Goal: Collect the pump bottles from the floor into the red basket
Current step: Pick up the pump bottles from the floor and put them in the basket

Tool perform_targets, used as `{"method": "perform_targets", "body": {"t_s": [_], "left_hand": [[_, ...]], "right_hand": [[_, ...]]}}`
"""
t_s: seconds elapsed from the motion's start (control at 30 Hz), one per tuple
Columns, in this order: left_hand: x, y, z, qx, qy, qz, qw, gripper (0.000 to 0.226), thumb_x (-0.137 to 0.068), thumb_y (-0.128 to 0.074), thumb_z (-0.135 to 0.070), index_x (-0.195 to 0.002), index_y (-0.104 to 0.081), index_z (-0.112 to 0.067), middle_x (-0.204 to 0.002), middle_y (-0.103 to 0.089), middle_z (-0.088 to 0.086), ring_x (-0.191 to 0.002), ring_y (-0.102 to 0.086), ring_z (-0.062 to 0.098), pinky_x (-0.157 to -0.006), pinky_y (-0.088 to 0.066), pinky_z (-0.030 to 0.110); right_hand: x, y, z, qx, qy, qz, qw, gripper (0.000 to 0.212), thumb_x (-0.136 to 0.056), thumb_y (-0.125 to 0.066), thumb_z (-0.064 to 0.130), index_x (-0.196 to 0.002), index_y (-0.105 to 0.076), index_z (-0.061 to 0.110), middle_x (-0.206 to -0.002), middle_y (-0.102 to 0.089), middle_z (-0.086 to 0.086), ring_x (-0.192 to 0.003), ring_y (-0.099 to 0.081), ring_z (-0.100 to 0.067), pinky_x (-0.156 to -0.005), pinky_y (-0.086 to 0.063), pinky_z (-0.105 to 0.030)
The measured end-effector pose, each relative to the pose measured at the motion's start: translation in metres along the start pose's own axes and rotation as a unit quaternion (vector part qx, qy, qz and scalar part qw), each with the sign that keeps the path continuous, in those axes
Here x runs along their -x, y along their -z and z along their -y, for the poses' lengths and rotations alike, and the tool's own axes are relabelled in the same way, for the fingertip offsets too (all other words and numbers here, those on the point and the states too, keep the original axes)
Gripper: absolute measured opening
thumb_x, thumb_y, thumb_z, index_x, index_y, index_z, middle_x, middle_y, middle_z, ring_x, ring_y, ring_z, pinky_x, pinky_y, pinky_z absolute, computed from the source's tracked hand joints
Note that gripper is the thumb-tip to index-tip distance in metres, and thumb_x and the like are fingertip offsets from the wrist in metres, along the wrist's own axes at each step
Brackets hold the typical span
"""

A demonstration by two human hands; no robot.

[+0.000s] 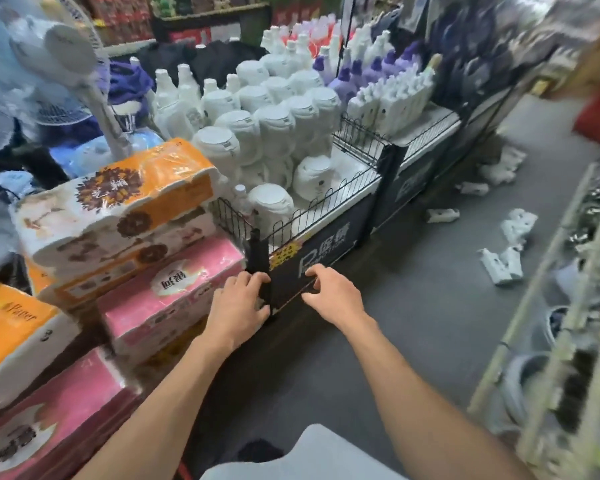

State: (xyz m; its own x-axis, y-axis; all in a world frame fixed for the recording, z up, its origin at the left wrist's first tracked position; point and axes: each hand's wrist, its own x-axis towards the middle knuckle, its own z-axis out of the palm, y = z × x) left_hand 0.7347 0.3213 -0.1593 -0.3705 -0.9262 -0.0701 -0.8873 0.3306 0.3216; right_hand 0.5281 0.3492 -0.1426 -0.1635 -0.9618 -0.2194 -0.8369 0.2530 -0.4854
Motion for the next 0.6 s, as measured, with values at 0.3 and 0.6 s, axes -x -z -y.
{"method": "perform_targets", "body": {"t_s": [0.3, 0.6], "left_hand": [[-0.098, -0.008, -0.053, -0.013, -0.151, 0.055, 0.987, 0.057, -0.091, -0.065, -0.043, -0.141, -0.04, -0.036, -0.14, -0.049, -0.004, -0.131, -0.046, 0.022, -0.107, -0.044, 0.043], [-0.172, -0.019, -0.119, -0.039, -0.297, 0.113, 0.948, 0.059, -0.092, -0.063, -0.044, -0.144, -0.038, -0.036, -0.138, -0.048, -0.003, -0.13, -0.046, 0.024, -0.103, -0.043, 0.044]], "right_hand": [[-0.007, 0.046, -0.054, -0.061, -0.154, -0.142, 0.976, 0.038, -0.088, -0.069, 0.033, -0.125, -0.06, 0.031, -0.106, -0.064, 0.009, -0.102, -0.062, -0.019, -0.085, -0.048, -0.033], [0.005, 0.08, -0.107, -0.073, -0.3, -0.218, 0.926, 0.039, -0.086, -0.069, 0.037, -0.124, -0.058, 0.034, -0.105, -0.062, 0.012, -0.104, -0.063, -0.019, -0.078, -0.043, -0.031]]}}
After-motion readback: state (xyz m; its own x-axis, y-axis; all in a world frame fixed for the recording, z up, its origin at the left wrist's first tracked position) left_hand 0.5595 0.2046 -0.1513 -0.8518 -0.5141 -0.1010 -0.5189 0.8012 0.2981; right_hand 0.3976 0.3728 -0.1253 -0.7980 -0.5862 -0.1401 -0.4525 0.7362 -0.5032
